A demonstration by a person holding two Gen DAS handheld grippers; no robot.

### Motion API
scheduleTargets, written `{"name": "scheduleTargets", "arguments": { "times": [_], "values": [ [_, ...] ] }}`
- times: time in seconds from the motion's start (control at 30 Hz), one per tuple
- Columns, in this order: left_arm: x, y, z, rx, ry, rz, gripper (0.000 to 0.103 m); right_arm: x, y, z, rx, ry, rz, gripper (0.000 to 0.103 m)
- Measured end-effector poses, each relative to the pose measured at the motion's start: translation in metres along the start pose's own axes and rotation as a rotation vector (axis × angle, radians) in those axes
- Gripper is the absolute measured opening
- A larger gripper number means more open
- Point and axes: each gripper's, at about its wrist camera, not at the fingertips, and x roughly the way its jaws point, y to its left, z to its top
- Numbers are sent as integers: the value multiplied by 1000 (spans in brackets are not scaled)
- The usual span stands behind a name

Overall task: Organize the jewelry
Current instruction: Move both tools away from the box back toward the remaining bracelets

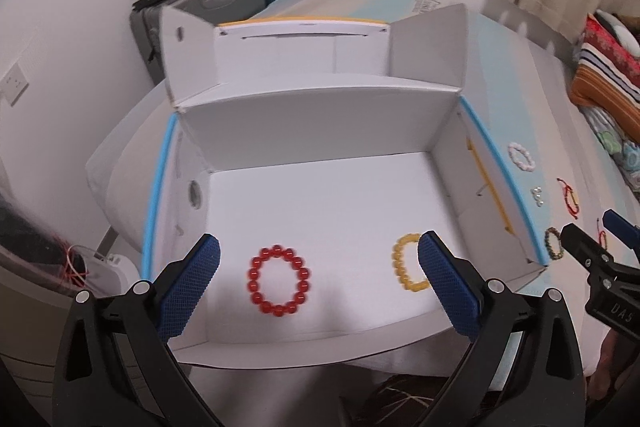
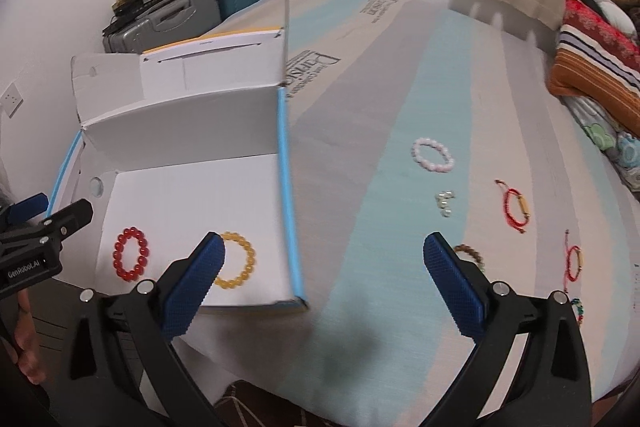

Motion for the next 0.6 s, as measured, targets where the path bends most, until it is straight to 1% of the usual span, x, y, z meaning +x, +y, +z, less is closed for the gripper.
{"name": "scheduleTargets", "arguments": {
  "times": [0.23,0.33,0.43,0.53,0.6],
  "values": [
    [-6,-43,2,47,-21,-47,97,-12,-34,-7,36,-15,-29,96],
    [-8,-55,2,57,-27,-69,97,-17,-50,-10,53,-19,-40,96],
    [-9,-67,2,68,-33,-80,97,-23,-66,-14,71,-27,-52,96],
    [-9,-79,2,73,-30,-71,97,-26,-81,-18,89,-30,-65,96],
    [-10,-87,2,77,-33,-84,97,-27,-90,-22,98,-32,-70,96]
  ]
}}
